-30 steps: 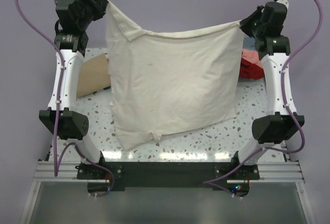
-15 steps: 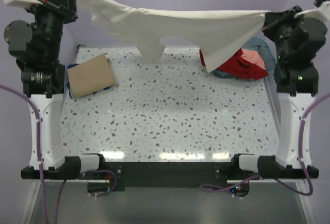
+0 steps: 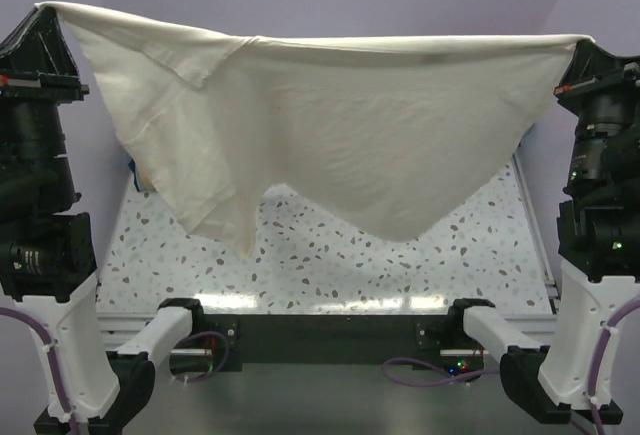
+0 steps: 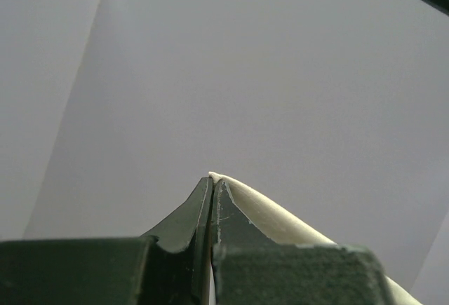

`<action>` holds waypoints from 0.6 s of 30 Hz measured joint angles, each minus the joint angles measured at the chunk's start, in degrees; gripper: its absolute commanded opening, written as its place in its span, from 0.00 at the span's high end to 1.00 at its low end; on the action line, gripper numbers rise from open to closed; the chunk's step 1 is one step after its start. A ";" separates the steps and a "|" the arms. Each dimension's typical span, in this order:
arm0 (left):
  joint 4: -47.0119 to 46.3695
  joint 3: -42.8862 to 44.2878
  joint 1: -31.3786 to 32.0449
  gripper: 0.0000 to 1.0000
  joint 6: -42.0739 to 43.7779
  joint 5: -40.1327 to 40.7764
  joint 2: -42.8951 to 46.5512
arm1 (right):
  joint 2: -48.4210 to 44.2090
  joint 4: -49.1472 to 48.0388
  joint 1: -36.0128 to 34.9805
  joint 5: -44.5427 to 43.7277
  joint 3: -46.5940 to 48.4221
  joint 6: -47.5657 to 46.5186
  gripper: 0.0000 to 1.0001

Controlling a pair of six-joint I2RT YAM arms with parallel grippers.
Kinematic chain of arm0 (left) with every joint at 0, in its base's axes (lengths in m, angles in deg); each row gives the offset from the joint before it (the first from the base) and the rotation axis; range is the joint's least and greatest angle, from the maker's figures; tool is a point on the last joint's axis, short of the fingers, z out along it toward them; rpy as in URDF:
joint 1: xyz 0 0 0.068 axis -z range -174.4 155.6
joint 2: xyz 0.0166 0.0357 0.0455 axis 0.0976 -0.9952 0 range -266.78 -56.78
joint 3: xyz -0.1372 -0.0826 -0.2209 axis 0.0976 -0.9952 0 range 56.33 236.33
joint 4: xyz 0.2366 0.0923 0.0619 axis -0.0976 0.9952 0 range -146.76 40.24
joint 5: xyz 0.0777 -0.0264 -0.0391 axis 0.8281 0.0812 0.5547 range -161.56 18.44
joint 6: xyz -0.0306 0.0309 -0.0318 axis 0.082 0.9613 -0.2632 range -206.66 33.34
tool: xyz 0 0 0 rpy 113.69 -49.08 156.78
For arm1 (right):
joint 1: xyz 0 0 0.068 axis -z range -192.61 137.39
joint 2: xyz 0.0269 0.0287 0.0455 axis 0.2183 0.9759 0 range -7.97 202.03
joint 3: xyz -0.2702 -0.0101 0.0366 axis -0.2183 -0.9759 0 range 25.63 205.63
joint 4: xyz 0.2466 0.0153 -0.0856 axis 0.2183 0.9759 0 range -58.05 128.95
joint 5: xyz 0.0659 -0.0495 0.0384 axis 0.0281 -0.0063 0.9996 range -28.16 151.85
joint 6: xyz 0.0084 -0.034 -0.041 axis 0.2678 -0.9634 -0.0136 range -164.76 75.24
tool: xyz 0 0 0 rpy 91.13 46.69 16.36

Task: Fold and stack the t-shirts
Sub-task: Flatten the tshirt out

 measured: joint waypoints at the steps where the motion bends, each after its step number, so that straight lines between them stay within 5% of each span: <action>1: 0.11 0.00 0.00 1.00 0.44 -0.28 -0.46 | 0.11 0.20 0.00 0.02 -0.33 0.07 1.00; 6: -0.57 -0.66 0.00 1.00 -0.07 -4.81 -7.52 | 3.26 1.01 -0.02 -0.24 -2.71 0.46 1.00; 10: -2.16 0.72 0.00 1.00 -1.60 -12.02 -22.43 | 9.84 -2.25 0.11 -0.63 -8.79 0.48 1.00; 13: -1.99 6.36 -0.02 0.72 -2.69 -18.32 -40.44 | 19.30 -4.50 0.31 -0.50 -13.27 0.50 1.00; 14: -1.22 9.51 -0.02 0.50 -3.39 -20.35 -47.91 | 22.77 -4.63 0.46 -0.35 -13.42 0.50 0.95; 15: -0.09 13.18 0.00 0.43 -4.00 -22.29 -55.23 | 27.80 -4.79 0.63 0.26 -13.42 0.55 0.70; 18: 4.44 17.27 0.42 0.28 -5.01 -25.20 -70.31 | 40.61 -3.17 1.36 2.27 -12.85 0.68 0.34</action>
